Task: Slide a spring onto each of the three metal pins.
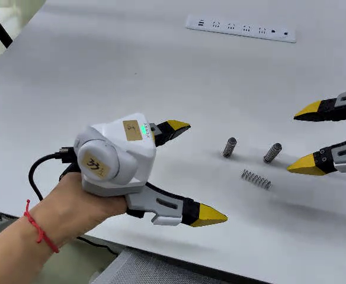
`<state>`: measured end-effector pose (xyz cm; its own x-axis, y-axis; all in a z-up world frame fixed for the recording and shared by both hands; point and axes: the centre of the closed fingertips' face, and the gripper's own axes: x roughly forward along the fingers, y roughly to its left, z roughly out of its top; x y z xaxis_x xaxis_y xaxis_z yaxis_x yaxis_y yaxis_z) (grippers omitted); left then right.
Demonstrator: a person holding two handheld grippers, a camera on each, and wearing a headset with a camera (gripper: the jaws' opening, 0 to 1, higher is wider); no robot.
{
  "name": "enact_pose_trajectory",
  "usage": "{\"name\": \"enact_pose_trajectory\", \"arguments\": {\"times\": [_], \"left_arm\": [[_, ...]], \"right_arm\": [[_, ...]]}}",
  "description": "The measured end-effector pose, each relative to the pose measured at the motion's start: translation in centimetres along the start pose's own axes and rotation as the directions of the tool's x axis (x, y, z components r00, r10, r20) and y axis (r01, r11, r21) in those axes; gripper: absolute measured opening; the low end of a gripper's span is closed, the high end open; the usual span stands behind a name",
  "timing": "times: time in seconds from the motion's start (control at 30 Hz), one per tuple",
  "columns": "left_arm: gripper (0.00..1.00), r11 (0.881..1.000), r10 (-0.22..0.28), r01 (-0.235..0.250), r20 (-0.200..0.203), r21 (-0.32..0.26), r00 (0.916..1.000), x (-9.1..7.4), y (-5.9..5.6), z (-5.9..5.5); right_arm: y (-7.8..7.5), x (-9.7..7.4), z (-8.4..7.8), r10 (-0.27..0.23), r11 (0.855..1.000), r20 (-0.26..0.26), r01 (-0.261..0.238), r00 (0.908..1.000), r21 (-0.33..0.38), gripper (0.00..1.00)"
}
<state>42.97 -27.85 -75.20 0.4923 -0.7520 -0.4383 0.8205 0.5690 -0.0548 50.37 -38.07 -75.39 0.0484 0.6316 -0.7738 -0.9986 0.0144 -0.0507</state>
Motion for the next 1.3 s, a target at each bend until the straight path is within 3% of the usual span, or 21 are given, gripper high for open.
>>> {"name": "enact_pose_trajectory", "arguments": {"times": [0.27, 0.53, 0.73, 0.97, 1.3], "left_arm": [[1.0, 1.0, 0.0, 0.0, -0.027, 0.012, 0.9996, -0.4, -0.2, 0.1], [1.0, 0.999, -0.002, 0.004, -0.053, 0.036, 0.9986, -0.5, -0.3, 0.4], [0.99, 0.997, -0.004, 0.012, -0.091, 0.08, 0.9959, -0.5, -0.4, 0.3], [0.94, 0.991, -0.003, 0.021, -0.135, 0.132, 0.9909, -0.2, -0.5, 0.4], [0.81, 0.981, -0.026, 0.058, -0.176, 0.183, 0.984, 1.5, -1.2, 1.5]], "right_arm": [[0.6, -2.2, -1.5, -0.039, 0.998, 0.088, 0.034, 0.9954, 0.056, 0.75], [1.4, -3.9, -2.9, -0.085, 0.991, 0.183, 0.065, 0.9794, 0.114, 0.87], [1.9, -4.7, -4.9, -0.096, 0.987, 0.215, 0.066, 0.9718, 0.143, 0.92], [2.4, -6.0, -6.5, -0.122, 0.98, 0.273, 0.071, 0.9542, 0.188, 0.97], [2.7, -6.5, -9.6, -0.156, 0.972, 0.279, 0.097, 0.9474, 0.215, 0.96]]}}
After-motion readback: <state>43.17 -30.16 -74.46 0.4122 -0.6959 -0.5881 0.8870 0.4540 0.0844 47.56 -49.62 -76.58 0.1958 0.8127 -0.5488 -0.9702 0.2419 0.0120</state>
